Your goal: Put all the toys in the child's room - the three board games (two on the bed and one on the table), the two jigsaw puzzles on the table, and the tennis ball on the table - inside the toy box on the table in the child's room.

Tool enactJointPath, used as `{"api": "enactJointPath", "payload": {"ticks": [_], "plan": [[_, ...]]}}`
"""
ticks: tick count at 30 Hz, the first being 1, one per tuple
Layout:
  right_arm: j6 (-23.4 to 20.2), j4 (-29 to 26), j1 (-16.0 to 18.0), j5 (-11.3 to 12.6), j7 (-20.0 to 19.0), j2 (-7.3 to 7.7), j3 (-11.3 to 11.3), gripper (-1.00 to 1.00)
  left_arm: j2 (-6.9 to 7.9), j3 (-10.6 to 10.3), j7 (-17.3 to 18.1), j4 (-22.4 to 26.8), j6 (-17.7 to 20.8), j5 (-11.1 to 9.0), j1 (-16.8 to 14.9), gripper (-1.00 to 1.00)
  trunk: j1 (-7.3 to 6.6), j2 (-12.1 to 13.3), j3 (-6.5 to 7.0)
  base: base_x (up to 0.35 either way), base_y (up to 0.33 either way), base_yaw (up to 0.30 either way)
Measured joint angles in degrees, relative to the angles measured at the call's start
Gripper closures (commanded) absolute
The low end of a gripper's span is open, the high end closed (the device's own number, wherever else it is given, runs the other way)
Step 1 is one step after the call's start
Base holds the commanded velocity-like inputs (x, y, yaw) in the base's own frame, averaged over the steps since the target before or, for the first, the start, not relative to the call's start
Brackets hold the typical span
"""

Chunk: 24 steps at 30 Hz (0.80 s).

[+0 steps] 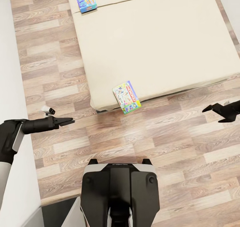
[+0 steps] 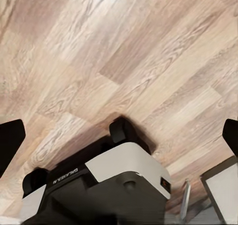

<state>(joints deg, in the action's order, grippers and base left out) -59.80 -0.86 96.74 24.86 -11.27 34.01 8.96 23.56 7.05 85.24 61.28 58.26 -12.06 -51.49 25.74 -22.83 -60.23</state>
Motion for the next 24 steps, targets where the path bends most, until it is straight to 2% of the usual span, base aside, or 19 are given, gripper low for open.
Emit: {"api": "enactJointPath", "payload": {"ticks": [3, 4, 6, 8, 9, 12, 17, 24], "plan": [[0.00, 0.01, -3.65, -0.10, -2.66, 0.21, 0.06, -1.00, 0.16, 0.01, -1.52, -0.92, -0.37, 0.06, 0.71, -1.00, 0.00, 0.00, 0.27, 0.000, 0.000, -0.006], [0.02, -0.02, -6.34, -0.33, -4.33, 0.27, 0.18, -1.00, 0.30, 0.04, -2.35, -1.77, -1.00, 0.13, 1.30, -1.00, -0.01, 0.01, 0.35, 0.000, 0.000, -0.003], [0.02, -0.12, -9.53, -0.37, -6.05, 0.25, 0.13, -1.00, 0.44, 0.05, -3.10, -2.82, -2.12, 0.16, 1.93, -1.00, 0.00, 0.00, 0.54, 0.000, 0.000, -0.002], [1.79, -0.20, -12.69, -0.43, -7.79, 0.17, 0.13, -1.00, 0.54, 0.07, -3.85, -4.08, -3.68, 0.19, 2.45, -1.00, 0.00, 0.00, 0.72, 0.000, 0.000, -0.001], [4.57, -0.24, -15.71, -0.53, -9.81, 0.01, 0.19, -1.00, 0.69, 0.07, -4.59, -5.66, -5.42, 0.24, 2.86, -1.00, -0.01, 0.01, 0.80, 0.000, 0.000, 0.000], [9.70, -0.29, -20.25, -0.42, -14.30, -0.21, 0.09, -1.00, 1.01, 0.08, -5.84, -8.75, -8.12, 0.32, 3.24, -1.00, 0.00, 0.00, 1.08, 0.000, 0.000, 0.000], [17.46, -0.29, -26.46, -0.66, -24.92, -0.30, 0.07, -1.00, 1.95, 0.02, -7.42, -14.71, -12.41, 0.40, 3.55, -1.00, 0.00, 0.00, 1.53, 0.000, 0.000, 0.000], [25.87, -0.18, -34.06, -0.46, -39.40, -0.34, 0.05, -1.00, 3.35, -0.01, -8.44, -21.60, -17.64, 0.42, 3.66, -1.00, 0.00, 0.00, 2.16, 0.000, 0.000, 0.000]]}}
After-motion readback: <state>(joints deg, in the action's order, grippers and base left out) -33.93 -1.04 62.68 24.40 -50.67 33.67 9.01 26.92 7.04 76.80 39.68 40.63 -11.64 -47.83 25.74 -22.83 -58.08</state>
